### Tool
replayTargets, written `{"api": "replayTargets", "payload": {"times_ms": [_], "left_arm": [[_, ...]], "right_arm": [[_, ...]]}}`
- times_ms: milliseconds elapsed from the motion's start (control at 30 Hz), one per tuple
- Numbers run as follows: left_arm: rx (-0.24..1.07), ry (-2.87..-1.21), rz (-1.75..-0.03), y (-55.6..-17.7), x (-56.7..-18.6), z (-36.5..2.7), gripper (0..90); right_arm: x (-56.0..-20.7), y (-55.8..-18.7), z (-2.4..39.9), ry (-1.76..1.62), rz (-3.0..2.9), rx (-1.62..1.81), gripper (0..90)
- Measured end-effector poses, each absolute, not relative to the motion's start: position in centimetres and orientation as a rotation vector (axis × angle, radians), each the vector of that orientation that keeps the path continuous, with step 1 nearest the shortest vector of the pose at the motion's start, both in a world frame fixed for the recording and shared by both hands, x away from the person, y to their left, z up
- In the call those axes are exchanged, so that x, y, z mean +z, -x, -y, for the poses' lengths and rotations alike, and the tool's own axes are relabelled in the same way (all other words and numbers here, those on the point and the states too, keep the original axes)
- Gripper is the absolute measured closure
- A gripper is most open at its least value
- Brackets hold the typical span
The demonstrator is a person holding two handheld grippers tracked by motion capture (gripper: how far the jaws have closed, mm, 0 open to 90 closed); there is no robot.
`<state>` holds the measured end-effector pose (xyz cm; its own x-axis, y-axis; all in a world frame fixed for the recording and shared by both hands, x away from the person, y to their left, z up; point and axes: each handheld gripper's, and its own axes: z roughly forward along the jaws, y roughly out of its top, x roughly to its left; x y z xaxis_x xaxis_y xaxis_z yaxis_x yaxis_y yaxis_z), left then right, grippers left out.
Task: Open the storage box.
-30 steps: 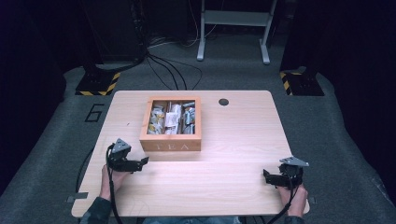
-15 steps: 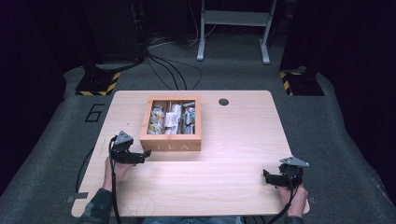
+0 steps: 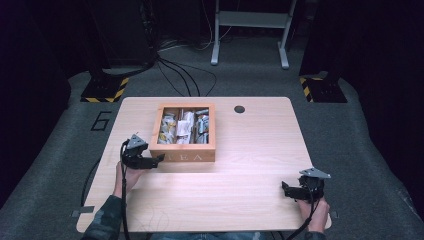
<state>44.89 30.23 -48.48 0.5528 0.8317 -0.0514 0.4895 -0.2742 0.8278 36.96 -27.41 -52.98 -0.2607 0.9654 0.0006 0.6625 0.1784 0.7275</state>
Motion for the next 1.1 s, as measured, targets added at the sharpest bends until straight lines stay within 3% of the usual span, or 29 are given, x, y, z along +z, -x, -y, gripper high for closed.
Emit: {"api": "replayTargets", "payload": {"times_ms": [400, 1100], "left_arm": [[0.557, -1.946, -1.037, -44.99, -48.44, -29.75, 24.0], [0.566, -1.927, -1.039, -44.81, -48.50, -29.85, 26.7]], "right_arm": [[-52.97, -36.96, 27.42, -1.529, -1.993, 0.861, 4.1], [-52.96, -36.95, 27.42, -1.531, -1.990, 0.862, 4.7]]}}
